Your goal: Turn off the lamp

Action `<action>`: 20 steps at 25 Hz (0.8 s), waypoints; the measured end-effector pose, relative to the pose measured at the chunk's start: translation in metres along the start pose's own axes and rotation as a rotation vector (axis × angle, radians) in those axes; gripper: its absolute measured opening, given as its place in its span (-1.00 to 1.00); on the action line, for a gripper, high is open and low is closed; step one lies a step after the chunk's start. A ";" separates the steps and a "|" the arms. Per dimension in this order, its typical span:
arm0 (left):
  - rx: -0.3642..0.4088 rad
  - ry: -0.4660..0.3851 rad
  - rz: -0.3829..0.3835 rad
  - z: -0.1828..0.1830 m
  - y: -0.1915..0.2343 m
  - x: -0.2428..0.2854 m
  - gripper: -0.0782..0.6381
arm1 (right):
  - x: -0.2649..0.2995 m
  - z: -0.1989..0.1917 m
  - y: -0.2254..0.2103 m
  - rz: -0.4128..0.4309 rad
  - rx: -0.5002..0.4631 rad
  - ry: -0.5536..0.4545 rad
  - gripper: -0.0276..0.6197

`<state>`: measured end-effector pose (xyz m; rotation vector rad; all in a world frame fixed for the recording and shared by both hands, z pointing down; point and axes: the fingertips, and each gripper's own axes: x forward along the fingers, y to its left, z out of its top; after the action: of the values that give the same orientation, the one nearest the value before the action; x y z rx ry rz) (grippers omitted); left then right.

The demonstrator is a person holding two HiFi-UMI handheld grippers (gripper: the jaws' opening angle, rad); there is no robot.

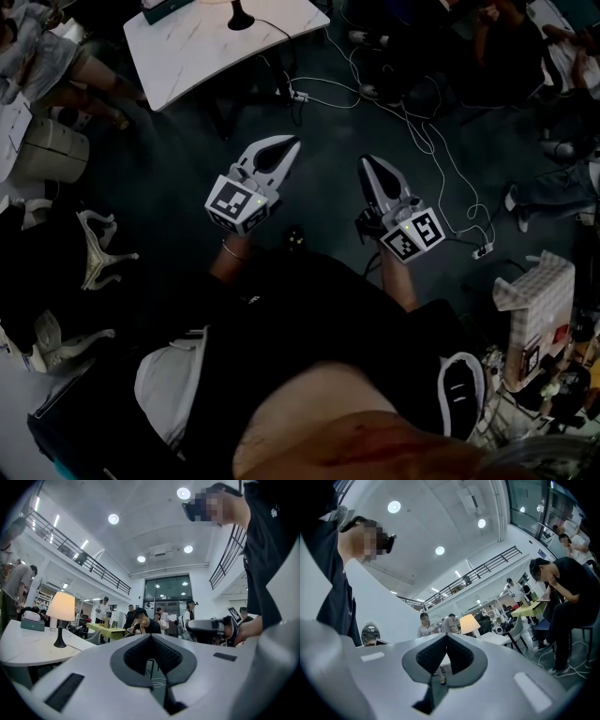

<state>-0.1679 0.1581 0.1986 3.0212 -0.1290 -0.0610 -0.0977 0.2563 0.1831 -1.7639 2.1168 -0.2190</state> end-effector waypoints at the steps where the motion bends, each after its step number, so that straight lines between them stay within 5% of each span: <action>1: 0.008 -0.005 -0.010 -0.001 0.000 0.004 -0.76 | 0.001 0.001 -0.004 -0.004 -0.002 0.000 -0.92; 20: 0.048 0.012 0.007 -0.016 -0.004 0.051 -0.76 | -0.007 0.010 -0.056 0.012 0.051 -0.007 -0.92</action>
<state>-0.1164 0.1592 0.2125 3.0681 -0.1415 -0.0397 -0.0414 0.2533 0.1948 -1.7206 2.0975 -0.2613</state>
